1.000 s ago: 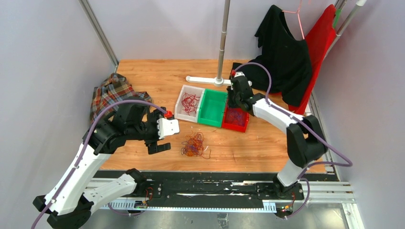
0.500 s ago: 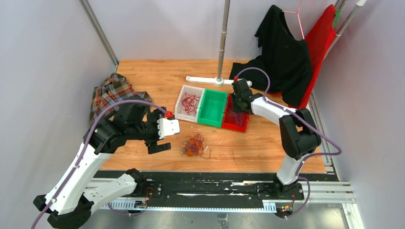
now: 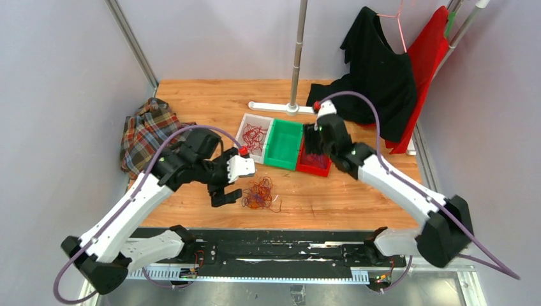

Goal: Untangle the cables

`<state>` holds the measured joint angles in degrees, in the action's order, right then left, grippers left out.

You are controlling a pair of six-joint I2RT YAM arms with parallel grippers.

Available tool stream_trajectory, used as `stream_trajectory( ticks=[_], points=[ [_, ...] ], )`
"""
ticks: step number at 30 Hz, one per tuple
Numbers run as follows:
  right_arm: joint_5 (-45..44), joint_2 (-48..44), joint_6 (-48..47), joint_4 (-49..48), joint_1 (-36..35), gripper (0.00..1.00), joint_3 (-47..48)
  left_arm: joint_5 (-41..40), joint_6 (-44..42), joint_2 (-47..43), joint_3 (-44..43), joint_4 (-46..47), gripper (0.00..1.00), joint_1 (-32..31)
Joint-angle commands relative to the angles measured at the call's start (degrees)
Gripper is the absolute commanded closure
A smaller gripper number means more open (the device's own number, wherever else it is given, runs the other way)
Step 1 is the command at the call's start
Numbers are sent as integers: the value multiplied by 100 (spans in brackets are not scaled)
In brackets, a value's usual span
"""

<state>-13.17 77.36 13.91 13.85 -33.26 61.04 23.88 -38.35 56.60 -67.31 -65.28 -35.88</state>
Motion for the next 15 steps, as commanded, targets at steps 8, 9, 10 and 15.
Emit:
stream_trajectory(
  ticks=[8,9,10,15],
  points=[
    [-272,-2003,1014,-1319,-1655,53,-2420,374,-523,998,1238,1593,15,-33],
    [-336,-2190,1121,-1394,-1699,55,-2596,373,-583,1115,1274,1722,18,-33],
    [-453,-2340,1229,-1443,-1749,57,-2724,358,-612,1234,1303,1821,22,-33],
    [-933,-3119,1502,-2045,-1937,57,-3224,52,-454,1761,1388,2353,33,-122]
  ],
)
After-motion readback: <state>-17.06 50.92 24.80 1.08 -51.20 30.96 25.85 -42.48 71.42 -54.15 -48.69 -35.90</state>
